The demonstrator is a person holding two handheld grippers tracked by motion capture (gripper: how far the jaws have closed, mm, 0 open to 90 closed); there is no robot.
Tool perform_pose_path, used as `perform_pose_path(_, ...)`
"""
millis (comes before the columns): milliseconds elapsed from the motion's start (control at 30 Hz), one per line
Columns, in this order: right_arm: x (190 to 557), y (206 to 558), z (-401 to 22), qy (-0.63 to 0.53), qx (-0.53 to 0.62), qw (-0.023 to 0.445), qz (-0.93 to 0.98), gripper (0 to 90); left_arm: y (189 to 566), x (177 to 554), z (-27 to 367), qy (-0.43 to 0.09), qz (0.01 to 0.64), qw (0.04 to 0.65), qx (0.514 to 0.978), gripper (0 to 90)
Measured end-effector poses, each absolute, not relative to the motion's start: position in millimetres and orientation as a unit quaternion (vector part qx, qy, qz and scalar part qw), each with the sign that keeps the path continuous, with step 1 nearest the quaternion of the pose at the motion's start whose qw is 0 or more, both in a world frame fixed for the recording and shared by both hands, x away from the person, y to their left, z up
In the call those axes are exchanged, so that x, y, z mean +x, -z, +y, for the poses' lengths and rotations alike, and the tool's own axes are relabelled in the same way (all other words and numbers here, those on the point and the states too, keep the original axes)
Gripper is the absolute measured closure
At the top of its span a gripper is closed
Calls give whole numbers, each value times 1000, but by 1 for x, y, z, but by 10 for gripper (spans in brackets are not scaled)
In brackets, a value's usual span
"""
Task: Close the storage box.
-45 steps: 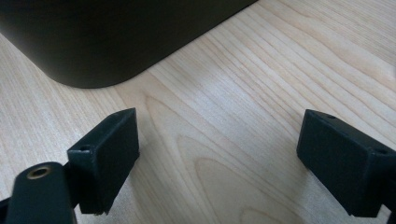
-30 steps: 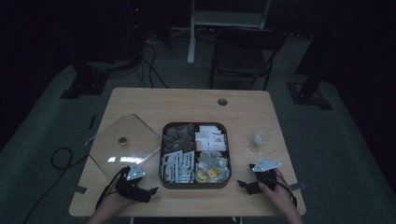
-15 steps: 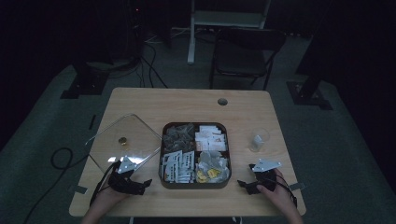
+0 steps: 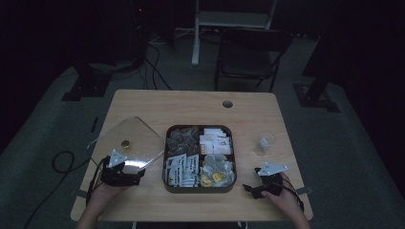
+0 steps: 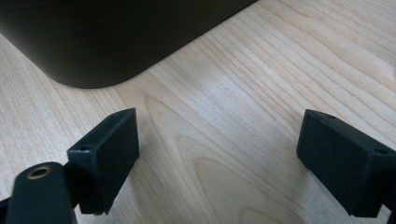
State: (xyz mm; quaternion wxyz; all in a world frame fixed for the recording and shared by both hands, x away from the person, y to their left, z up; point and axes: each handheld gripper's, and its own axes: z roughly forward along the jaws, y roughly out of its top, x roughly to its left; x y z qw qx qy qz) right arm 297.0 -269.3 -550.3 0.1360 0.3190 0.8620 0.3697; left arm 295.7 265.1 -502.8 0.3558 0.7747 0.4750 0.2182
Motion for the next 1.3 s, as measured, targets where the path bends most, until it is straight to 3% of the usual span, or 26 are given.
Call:
perform_pose_path(300, 297, 550, -269, -370, 319, 136, 862, 126, 507, 316, 277, -253, 501, 353, 748, 30)
perform_pose_path(633, 297, 550, -269, -370, 318, 137, 862, 126, 517, 340, 288, -230, 521, 371, 733, 30)
perform_pose_path(1067, 297, 550, -269, -370, 318, 136, 862, 126, 524, 367, 298, -240, 548, 345, 723, 71)
perform_pose_path(1200, 297, 550, -269, -370, 318, 136, 862, 126, 525, 374, 298, -243, 548, 338, 725, 163)
perform_pose_path(1267, 297, 550, -269, -370, 318, 136, 862, 126, 527, 377, 300, -243, 553, 337, 722, 274)
perform_pose_path(1300, 297, 550, -269, -370, 318, 136, 862, 126, 527, 378, 301, -237, 555, 340, 721, 285)
